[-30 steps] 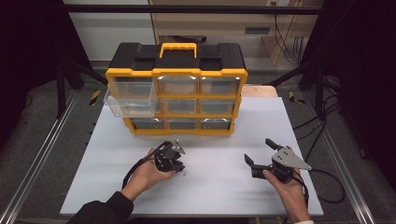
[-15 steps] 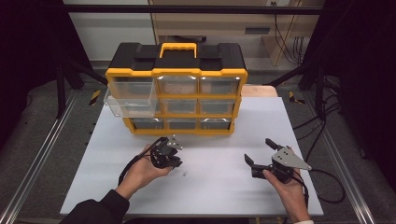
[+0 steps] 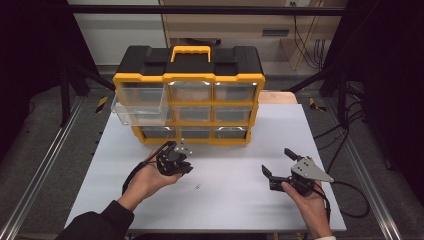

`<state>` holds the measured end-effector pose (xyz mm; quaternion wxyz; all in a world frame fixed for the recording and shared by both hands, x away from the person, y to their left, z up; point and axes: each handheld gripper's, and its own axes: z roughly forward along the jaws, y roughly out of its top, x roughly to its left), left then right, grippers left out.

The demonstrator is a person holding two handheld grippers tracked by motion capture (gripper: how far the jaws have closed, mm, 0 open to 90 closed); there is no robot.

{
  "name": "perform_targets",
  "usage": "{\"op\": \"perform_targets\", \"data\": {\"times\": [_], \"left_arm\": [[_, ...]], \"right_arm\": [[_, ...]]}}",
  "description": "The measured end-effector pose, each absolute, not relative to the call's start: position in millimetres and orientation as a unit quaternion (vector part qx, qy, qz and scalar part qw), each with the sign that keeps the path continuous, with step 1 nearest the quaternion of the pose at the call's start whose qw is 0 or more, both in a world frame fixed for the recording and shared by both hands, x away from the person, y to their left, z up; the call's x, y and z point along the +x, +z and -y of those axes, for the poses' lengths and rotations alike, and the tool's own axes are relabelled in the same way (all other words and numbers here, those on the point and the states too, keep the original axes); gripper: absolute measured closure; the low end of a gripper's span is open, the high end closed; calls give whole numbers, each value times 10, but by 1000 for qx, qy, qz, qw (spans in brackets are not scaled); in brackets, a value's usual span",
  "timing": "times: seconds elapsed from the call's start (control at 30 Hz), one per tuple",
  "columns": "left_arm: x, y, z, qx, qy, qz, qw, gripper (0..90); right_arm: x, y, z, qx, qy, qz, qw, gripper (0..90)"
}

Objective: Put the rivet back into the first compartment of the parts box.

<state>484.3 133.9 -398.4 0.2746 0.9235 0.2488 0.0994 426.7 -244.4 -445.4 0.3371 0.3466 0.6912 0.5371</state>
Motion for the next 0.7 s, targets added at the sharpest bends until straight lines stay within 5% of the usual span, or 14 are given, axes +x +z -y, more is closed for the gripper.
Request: {"op": "perform_targets", "data": {"times": [0.7], "left_arm": [[4822,-3494,-1403,918,132,-239,286,801]], "right_arm": [[4266,-4452,2444,346,537,-691,338,51]]}}
